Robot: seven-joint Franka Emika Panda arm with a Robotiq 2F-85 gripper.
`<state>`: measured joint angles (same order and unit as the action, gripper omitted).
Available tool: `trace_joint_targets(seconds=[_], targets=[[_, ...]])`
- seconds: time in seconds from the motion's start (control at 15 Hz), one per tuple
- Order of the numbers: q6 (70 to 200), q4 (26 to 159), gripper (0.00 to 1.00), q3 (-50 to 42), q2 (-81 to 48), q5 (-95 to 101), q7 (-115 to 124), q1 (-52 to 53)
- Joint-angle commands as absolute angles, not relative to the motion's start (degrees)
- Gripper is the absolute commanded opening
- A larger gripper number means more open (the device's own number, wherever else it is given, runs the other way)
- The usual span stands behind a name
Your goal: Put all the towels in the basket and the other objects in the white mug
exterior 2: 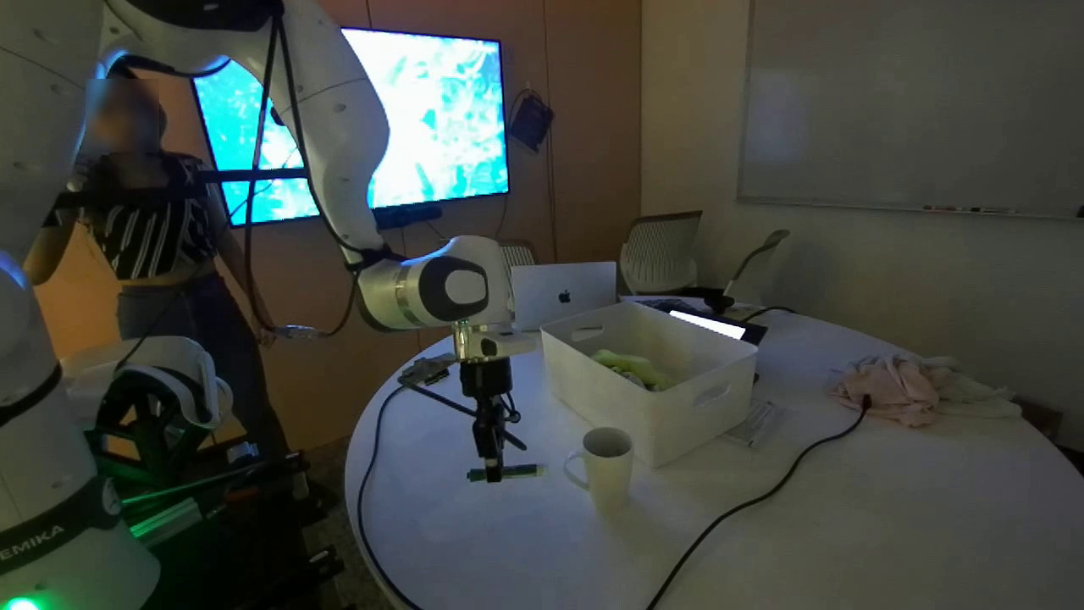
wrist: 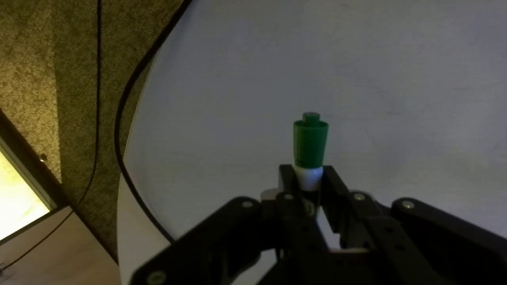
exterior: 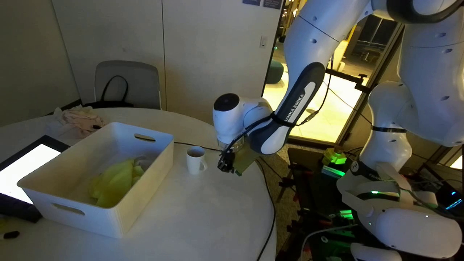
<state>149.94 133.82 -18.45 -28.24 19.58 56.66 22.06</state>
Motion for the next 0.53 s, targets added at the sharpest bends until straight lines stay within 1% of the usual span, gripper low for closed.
trace_joint_targets(seconds=[0.0, 0.47], targets=[[151.96, 135.71, 0.05, -20.46, -24.47, 25.37, 63.92, 23.29], [153.16, 132.84, 0.05, -21.37, -22.71, 39.86, 79.04, 23.16]])
